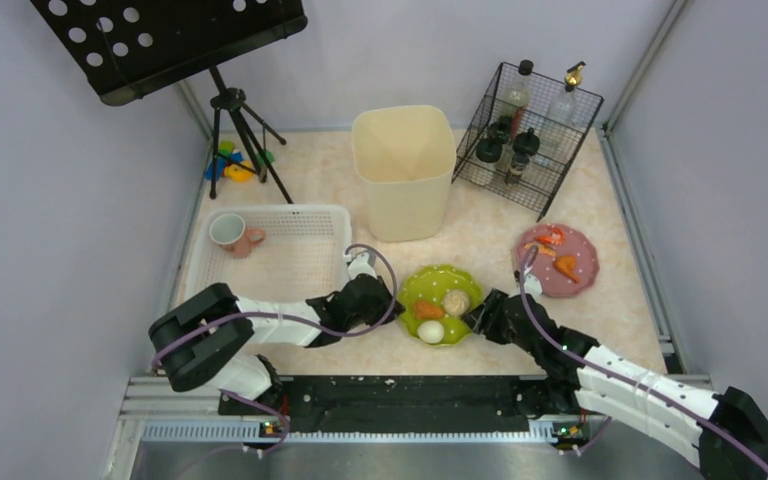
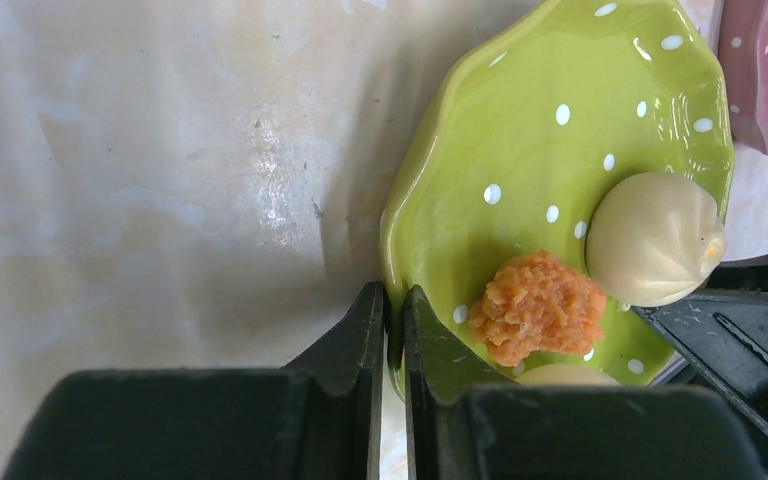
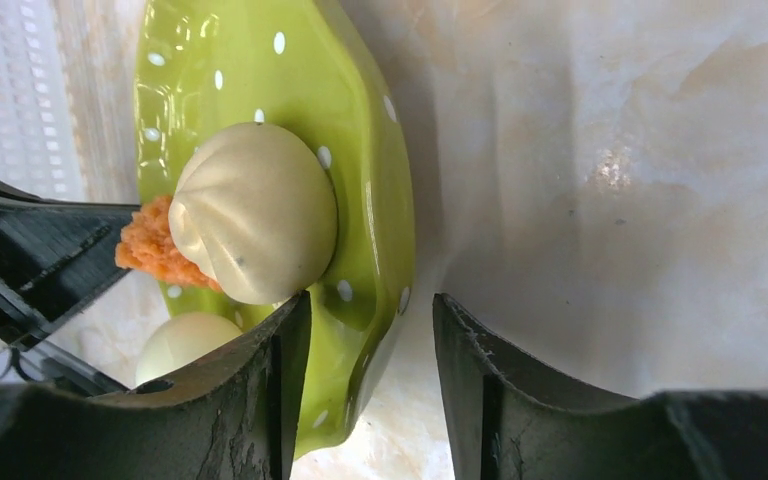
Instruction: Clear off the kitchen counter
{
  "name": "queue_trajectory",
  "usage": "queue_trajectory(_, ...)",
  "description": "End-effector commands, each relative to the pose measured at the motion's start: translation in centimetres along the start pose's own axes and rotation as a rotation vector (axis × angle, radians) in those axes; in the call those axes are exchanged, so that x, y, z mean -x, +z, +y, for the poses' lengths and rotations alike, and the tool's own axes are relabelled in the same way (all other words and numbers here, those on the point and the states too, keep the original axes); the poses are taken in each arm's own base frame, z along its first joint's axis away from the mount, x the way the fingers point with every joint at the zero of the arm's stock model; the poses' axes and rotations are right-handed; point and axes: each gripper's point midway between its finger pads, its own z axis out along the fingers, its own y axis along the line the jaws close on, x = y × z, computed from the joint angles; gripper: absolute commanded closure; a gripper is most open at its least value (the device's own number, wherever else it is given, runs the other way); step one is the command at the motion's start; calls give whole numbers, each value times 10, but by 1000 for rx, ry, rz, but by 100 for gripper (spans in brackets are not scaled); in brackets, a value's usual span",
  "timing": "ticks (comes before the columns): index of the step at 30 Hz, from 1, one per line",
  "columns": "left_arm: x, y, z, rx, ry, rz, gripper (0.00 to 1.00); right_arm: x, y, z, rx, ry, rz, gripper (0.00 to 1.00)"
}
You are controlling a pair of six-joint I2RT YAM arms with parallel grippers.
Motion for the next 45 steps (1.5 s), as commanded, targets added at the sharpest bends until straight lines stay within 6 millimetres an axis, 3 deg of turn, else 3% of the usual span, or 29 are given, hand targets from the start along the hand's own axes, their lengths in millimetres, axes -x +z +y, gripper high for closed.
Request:
queue_trajectory(1,-54,-20,106,327,78,181,100,-10,8,-23,-40,47,-6,52)
queue_trajectory(19,-52,-24,100,311,80,185,100,-13,21,-15,45,111,-34,63)
queue_trajectory(28,-47,-24,90,294,88,183,100,0,20,-1,88,108,-76,92)
queue_trajectory(31,-42,-27,84,291,94,178,100,6,18,5,104,110,-92,100)
queue_trajectory(36,-27,-37,66,274,116,159,100,11,14,14,136,123,-106,100)
queue_trajectory(37,-23,-40,62,274,124,154,100,19,11,27,165,132,-122,100)
queue_trajectory(45,14,-63,25,228,154,69,100,32,1,55,270,172,-144,100)
